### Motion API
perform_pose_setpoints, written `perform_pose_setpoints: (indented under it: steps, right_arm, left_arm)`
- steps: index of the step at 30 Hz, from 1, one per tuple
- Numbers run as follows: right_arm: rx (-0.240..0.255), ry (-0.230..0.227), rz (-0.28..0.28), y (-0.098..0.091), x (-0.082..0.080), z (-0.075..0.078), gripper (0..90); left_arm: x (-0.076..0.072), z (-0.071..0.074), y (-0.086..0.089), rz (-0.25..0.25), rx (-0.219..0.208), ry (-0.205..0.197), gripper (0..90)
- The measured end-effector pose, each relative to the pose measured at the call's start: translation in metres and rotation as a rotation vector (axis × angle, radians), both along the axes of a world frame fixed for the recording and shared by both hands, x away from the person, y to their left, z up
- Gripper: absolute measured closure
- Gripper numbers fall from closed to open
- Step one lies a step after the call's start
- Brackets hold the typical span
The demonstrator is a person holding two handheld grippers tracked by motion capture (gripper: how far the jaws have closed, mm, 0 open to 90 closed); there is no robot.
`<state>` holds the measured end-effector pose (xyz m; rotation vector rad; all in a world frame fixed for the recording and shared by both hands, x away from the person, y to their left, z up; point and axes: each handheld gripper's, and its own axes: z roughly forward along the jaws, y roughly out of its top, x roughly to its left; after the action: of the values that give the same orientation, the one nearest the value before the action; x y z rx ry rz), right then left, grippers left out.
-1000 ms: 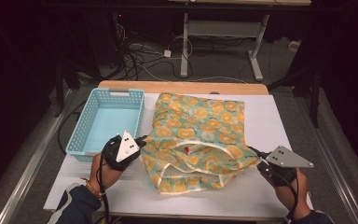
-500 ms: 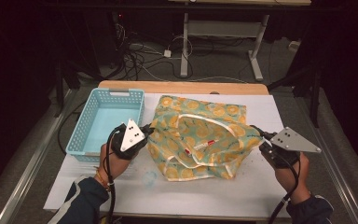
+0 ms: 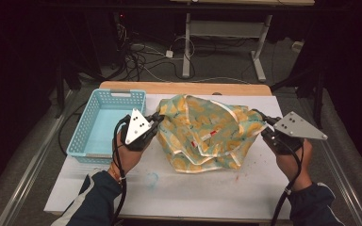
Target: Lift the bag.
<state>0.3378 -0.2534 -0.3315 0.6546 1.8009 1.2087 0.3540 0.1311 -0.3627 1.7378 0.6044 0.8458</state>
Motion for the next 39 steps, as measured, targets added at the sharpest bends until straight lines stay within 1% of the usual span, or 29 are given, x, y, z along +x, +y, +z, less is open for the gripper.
perform_pose_setpoints:
  steps: [2,3,5,7,9,10,11,12,15,16,18,20,21,22,24,26,27,29,34,36,39]
  right_arm:
    - [-0.003,-0.024,-0.004,0.001,0.003,0.009,90.0]
    - [0.001,-0.029,-0.005,0.003,0.005,0.015,90.0]
    - [-0.005,-0.045,-0.009,0.005,0.01,0.024,90.0]
    - [-0.009,-0.055,-0.011,0.007,0.015,0.033,90.0]
    - [0.014,-0.062,-0.01,0.008,0.02,0.043,90.0]
    - [0.021,-0.066,-0.009,0.009,0.023,0.049,90.0]
    - [0.024,-0.07,-0.011,0.01,0.024,0.052,90.0]
    - [0.027,-0.079,-0.012,0.011,0.026,0.058,90.0]
    - [0.036,-0.095,-0.01,0.011,0.026,0.071,90.0]
    - [0.037,-0.1,-0.011,0.012,0.025,0.077,90.0]
    - [0.033,-0.124,-0.015,0.012,0.023,0.087,90.0]
    - [0.037,-0.142,-0.014,0.011,0.019,0.095,90.0]
    - [0.043,-0.156,-0.014,0.011,0.016,0.101,90.0]
    - [0.046,-0.161,-0.012,0.01,0.015,0.105,90.0]
    - [0.061,-0.177,-0.013,0.009,0.012,0.112,90.0]
    - [0.08,-0.183,-0.018,0.008,0.013,0.115,90.0]
    - [0.084,-0.179,-0.019,0.008,0.015,0.115,90.0]
    - [0.079,-0.172,-0.027,0.009,0.02,0.114,90.0]
    - [0.057,-0.133,-0.063,0.011,0.038,0.101,90.0]
    - [0.063,-0.116,-0.078,0.009,0.047,0.095,90.0]
    - [0.062,-0.097,-0.106,0.007,0.06,0.087,90.0]
  left_arm:
    - [0.007,0.008,-0.001,0.003,-0.052,0.006,86.5]
    - [0.009,0.01,-0.003,0.009,-0.064,0.003,86.5]
    - [0.015,0.018,-0.007,0.028,-0.082,-0.018,86.5]
    - [0.02,0.025,-0.009,0.036,-0.104,-0.025,86.5]
    - [0.027,0.033,-0.012,0.04,-0.132,-0.02,86.5]
    - [0.028,0.036,-0.013,0.046,-0.133,-0.024,86.5]
    - [0.03,0.041,-0.015,0.057,-0.133,-0.037,86.5]
    - [0.031,0.045,-0.015,0.057,-0.14,-0.04,86.5]
    - [0.032,0.061,-0.014,0.077,-0.162,-0.056,86.5]
    - [0.031,0.066,-0.014,0.078,-0.17,-0.061,86.5]
    - [0.03,0.076,-0.013,0.088,-0.164,-0.083,86.5]
    - [0.028,0.085,-0.01,0.089,-0.182,-0.094,86.5]
    - [0.028,0.088,-0.01,0.091,-0.184,-0.095,86.5]
    - [0.027,0.092,-0.009,0.094,-0.19,-0.095,86.5]
    - [0.028,0.096,-0.009,0.095,-0.185,-0.094,86.5]
    - [0.031,0.097,-0.01,0.1,-0.171,-0.092,86.5]
    - [0.032,0.096,-0.011,0.101,-0.169,-0.088,86.4]
    - [0.036,0.093,-0.014,0.104,-0.162,-0.077,86.4]
    - [0.053,0.083,-0.024,0.115,-0.126,-0.046,86.0]
    - [0.06,0.079,-0.028,0.12,-0.107,-0.042,86.0]
    - [0.07,0.074,-0.032,0.128,-0.091,-0.036,85.8]
